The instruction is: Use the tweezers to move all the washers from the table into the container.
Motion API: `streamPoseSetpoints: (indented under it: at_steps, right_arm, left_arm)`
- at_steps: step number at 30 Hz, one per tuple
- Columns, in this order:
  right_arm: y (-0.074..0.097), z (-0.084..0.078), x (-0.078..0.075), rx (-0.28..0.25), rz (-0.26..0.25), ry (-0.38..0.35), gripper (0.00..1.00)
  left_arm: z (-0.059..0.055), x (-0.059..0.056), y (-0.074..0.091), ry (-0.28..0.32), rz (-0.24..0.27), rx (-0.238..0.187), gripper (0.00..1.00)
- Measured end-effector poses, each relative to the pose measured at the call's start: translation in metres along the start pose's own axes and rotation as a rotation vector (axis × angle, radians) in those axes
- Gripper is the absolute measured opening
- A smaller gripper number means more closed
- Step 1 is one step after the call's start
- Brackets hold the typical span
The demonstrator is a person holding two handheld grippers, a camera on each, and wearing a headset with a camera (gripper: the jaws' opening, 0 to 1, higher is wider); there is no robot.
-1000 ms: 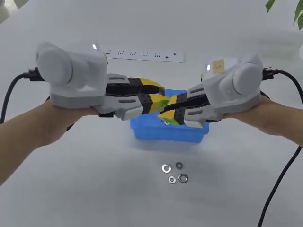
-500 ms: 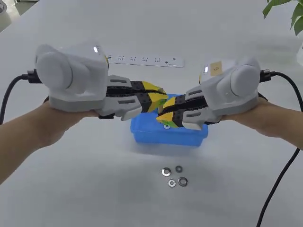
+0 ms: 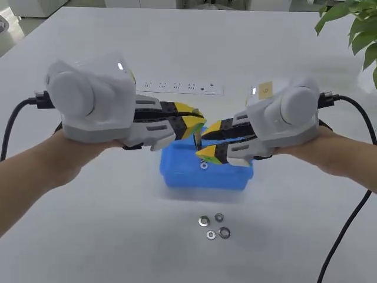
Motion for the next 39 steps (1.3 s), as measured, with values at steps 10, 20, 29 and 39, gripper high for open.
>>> streamPoseSetpoints:
  at_steps: [10,20,29,39]
  right_arm:
    - [0.025,-0.007,0.005,0.007,-0.068,-0.028,0.30]
    - [0.063,-0.013,0.014,-0.051,-0.192,-0.059,0.46]
    - [0.082,-0.039,0.055,0.003,-0.196,-0.068,0.52]
    - [0.087,-0.056,0.096,0.017,-0.174,-0.124,0.66]
  left_arm:
    - [0.012,-0.002,0.016,-0.026,0.026,-0.015,0.05]
    - [0.009,-0.028,0.026,-0.064,0.018,-0.002,0.05]
    - [0.006,-0.055,0.031,-0.043,0.004,-0.020,0.05]
    - [-0.013,-0.081,0.032,-0.022,-0.033,-0.010,0.05]
Point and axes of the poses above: the centre of the closed fingertips' face, and the gripper's own axes: y roughly backward along the fingers, x roughly to its left, z roughly out of its top, the point moved 7 cm from there along y, roughly backward along the fingers
